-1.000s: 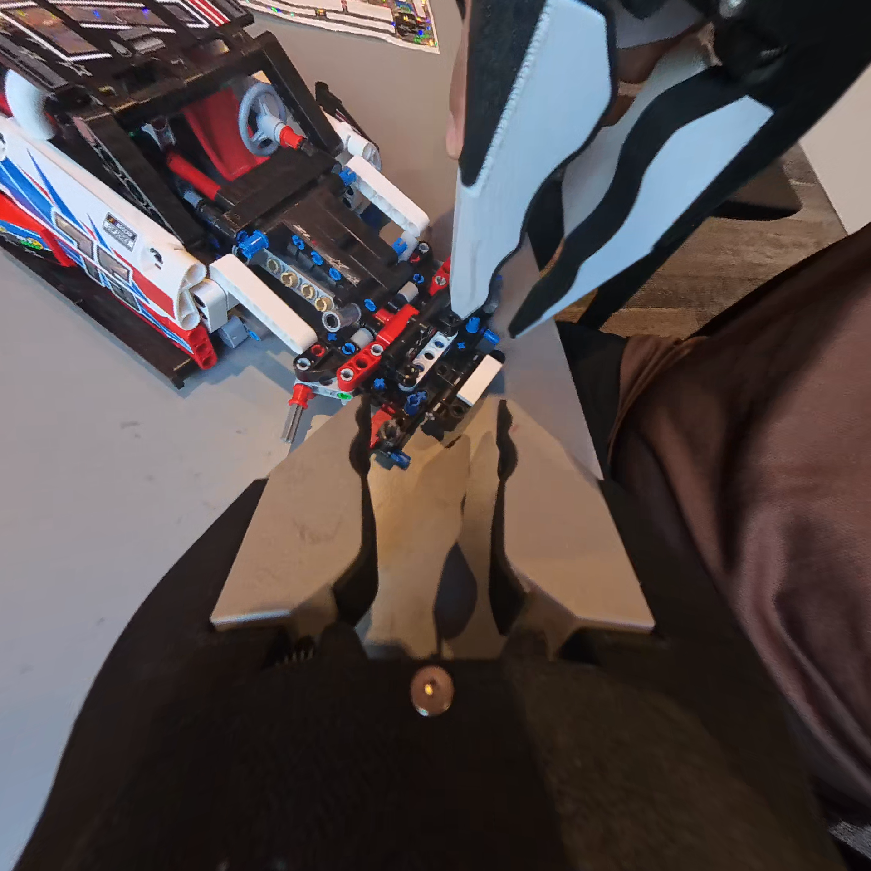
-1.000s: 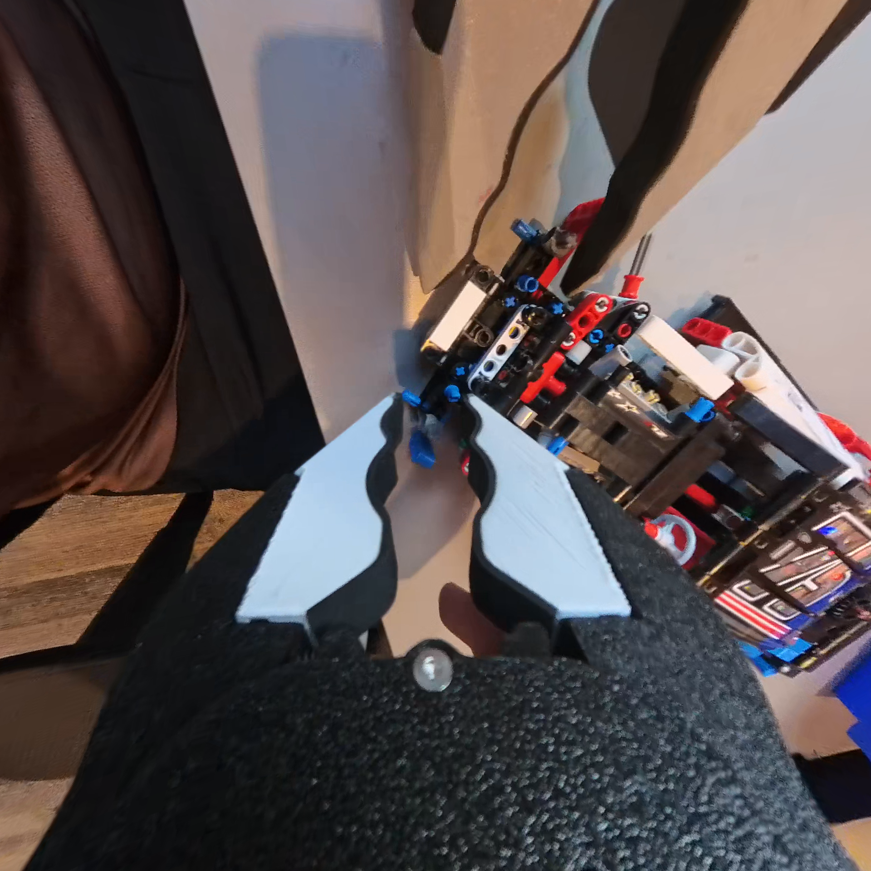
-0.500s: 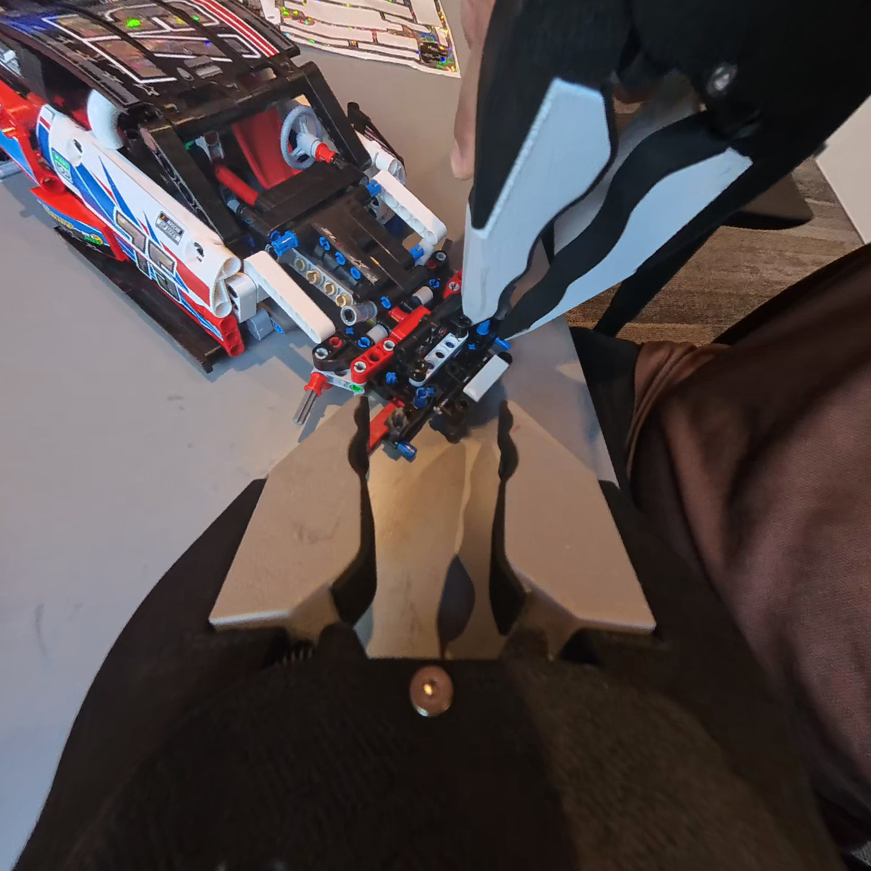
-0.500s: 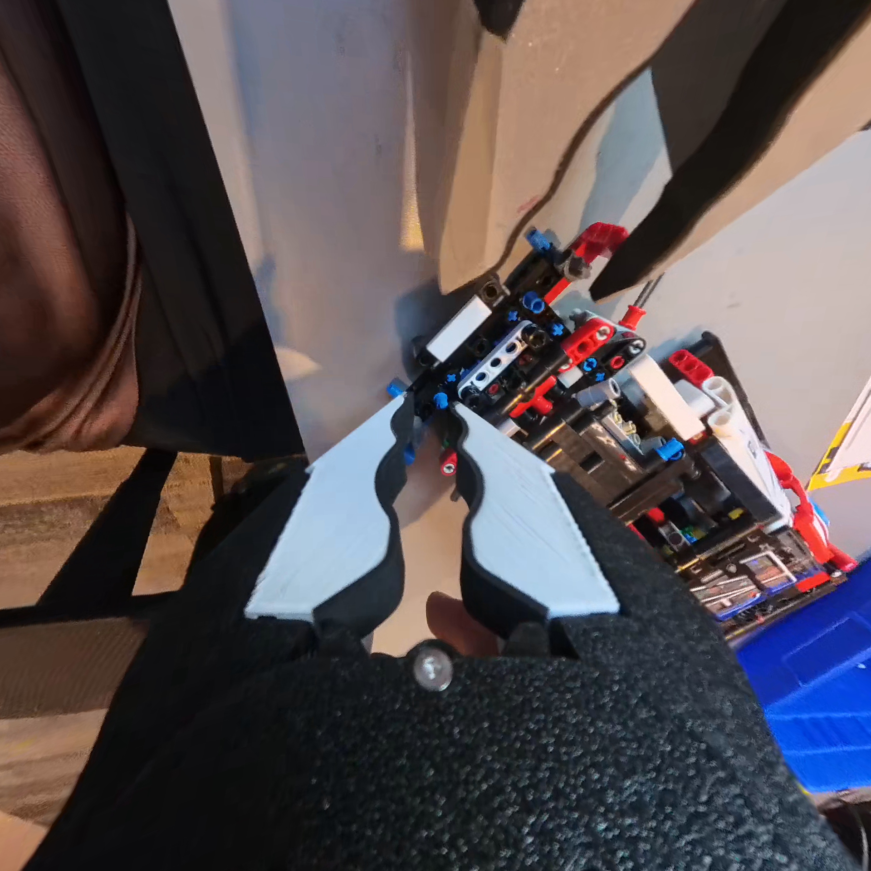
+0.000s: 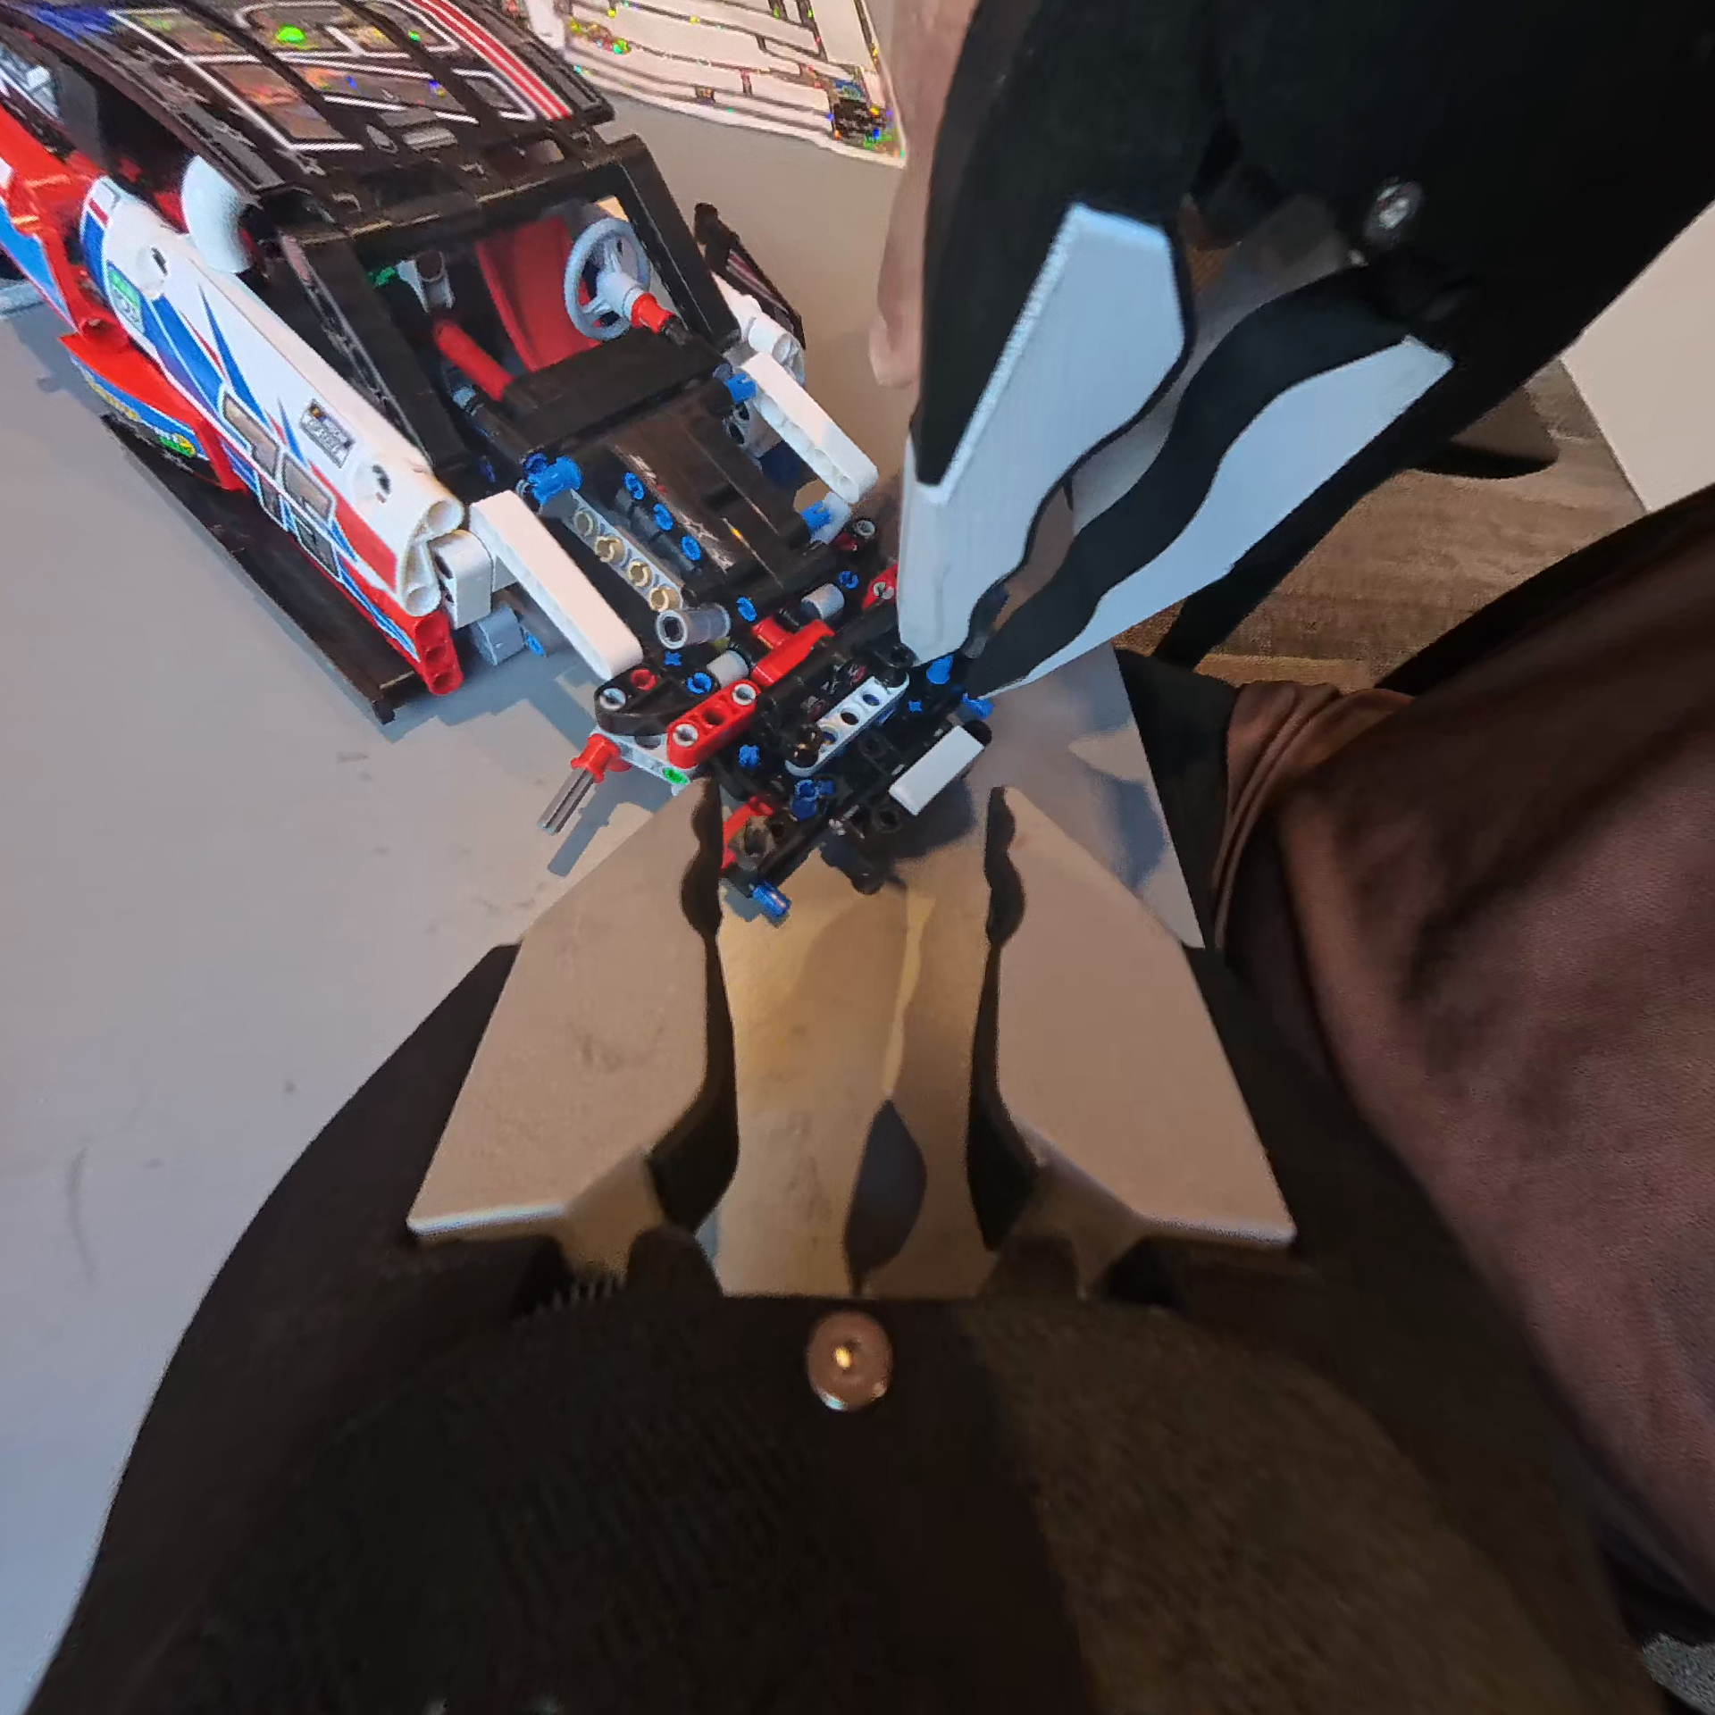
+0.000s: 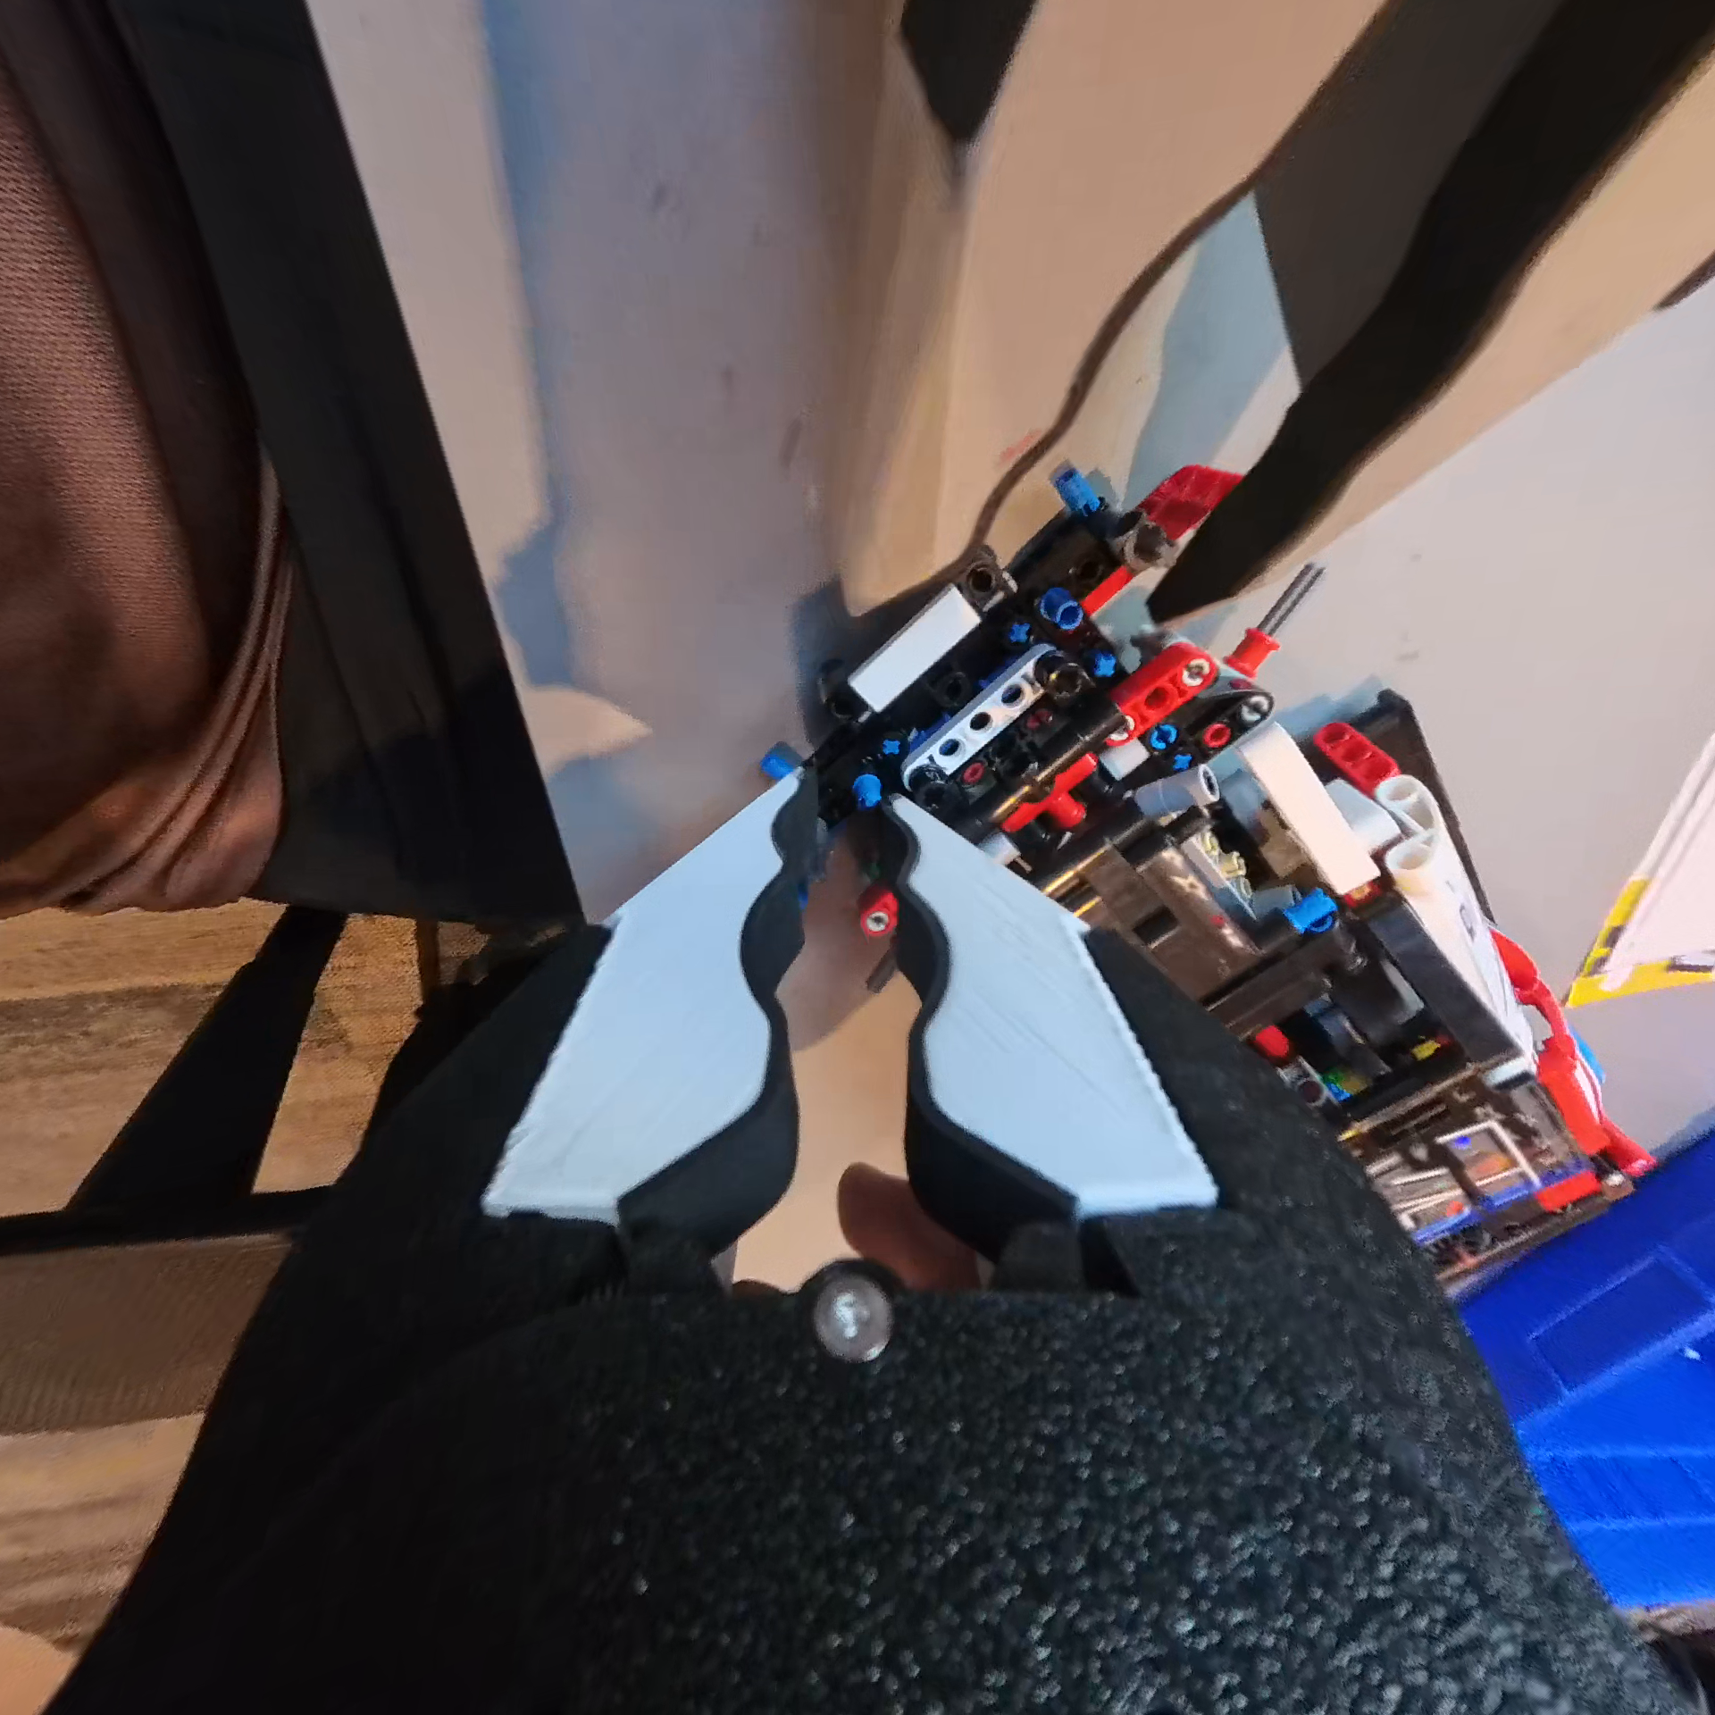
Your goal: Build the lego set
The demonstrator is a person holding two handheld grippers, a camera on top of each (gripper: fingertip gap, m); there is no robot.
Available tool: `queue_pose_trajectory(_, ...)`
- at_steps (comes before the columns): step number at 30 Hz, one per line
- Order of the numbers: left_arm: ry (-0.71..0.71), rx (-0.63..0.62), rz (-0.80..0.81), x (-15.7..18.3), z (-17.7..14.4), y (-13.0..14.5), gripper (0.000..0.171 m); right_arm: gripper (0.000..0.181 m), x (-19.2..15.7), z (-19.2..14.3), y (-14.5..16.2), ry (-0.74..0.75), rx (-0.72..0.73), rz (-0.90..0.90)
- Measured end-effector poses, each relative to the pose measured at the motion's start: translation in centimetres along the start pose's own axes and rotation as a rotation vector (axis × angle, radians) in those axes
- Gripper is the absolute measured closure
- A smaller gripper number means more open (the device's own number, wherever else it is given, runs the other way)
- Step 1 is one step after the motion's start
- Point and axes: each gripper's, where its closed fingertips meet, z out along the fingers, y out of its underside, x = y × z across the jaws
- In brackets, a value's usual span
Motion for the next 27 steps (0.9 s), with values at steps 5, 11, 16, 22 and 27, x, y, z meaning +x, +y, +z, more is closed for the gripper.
queue_pose_trajectory(5, -0.069, 0.024, 0.031, -1.1, -1.7, 0.1, 0.115, 0.118, -1.2, -0.5, -1.1, -0.090, 0.177, 0.215)
queue_pose_trajectory(11, -0.069, 0.038, 0.020, -1.9, -2.1, 0.1, 0.118, 0.101, -1.2, -4.0, -0.7, 0.054, 0.348, 0.361)
queue_pose_trajectory(16, -0.083, 0.028, 0.046, -2.0, -2.2, 0.2, 0.118, 0.114, -0.8, -3.1, 4.7, 0.184, 0.361, 0.637)
queue_pose_trajectory(22, -0.104, 0.026, 0.008, -3.1, -2.8, 0.5, 0.114, 0.113, 0.1, -0.9, 6.0, 0.184, 0.502, 0.782)
queue_pose_trajectory(27, -0.091, -0.056, 0.005, -3.1, -1.5, 1.3, 0.113, 0.115, 0.2, 0.1, 4.5, 0.103, 0.569, 0.728)
